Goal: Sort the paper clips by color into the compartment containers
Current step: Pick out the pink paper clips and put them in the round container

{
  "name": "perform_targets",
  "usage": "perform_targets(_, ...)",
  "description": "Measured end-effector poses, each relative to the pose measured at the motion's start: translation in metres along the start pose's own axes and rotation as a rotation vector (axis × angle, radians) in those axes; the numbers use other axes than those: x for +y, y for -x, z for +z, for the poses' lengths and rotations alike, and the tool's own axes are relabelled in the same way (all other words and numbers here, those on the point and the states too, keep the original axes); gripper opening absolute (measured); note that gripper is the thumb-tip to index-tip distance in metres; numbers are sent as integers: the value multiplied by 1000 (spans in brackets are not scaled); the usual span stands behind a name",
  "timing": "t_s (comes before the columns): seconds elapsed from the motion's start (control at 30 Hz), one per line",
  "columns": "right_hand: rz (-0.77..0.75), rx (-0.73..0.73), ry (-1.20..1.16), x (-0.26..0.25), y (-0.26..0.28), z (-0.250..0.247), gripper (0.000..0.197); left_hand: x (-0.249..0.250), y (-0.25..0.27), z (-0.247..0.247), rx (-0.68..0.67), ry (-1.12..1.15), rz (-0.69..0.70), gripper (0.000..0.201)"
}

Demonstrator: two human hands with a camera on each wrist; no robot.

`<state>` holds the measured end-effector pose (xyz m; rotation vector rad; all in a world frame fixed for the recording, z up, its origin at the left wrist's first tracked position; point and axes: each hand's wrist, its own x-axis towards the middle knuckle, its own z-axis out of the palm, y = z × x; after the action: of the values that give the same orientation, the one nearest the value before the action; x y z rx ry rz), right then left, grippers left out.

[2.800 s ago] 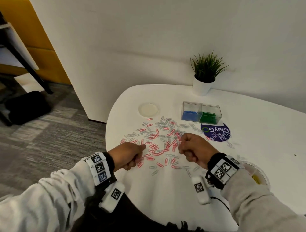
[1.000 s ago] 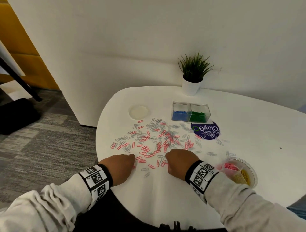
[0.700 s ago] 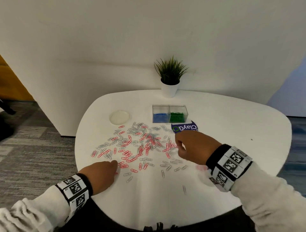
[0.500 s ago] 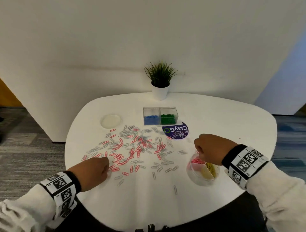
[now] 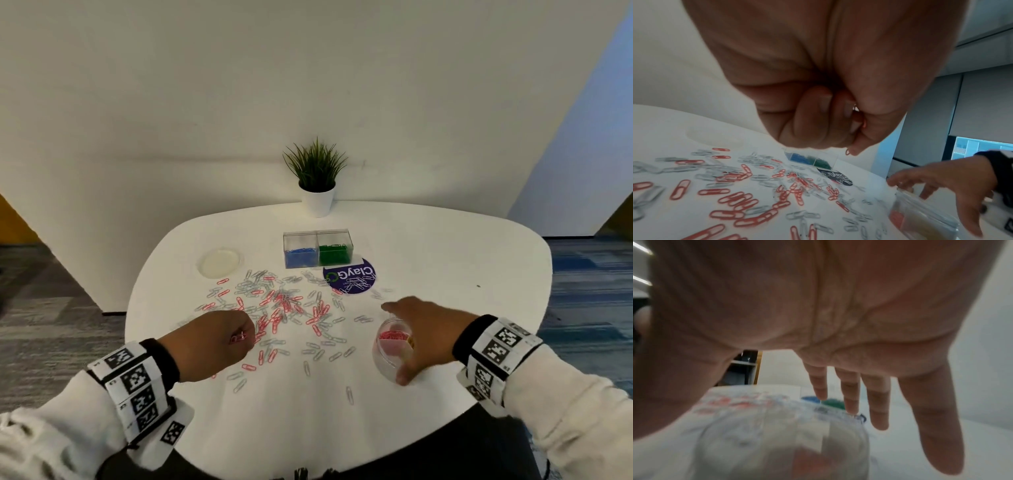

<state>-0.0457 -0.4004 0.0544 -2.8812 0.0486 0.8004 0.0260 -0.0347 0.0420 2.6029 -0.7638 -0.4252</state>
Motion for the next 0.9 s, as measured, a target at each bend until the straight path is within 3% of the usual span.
perform_targets(0.07, 14, -40, 52, -3, -3, 11, 121, 3, 3, 1, 1, -5, 16, 12)
perform_targets(0.17, 10, 31, 165, -22, 2, 5, 111, 7, 8, 1, -7, -33, 41, 11)
perform_targets(0.27, -117, 124, 136, -62, 12, 5, 120, 14, 11, 1, -34, -26, 79, 9)
perform_targets(0.47, -299, 108, -37, -141, 23, 43, 136, 38, 14, 10, -101, 25, 162, 10)
perform_targets(0.63, -311, 66, -158, -154, 23, 63, 142, 44, 14, 38, -154, -174, 185, 15)
perform_targets(0.8, -350, 54, -254, -155, 25, 69, 135, 53, 9, 44, -139, -215, 214, 25)
perform_targets(0.9, -344, 68, -306, -151, 19, 72, 133, 51, 9, 45, -98, -193, 240, 21)
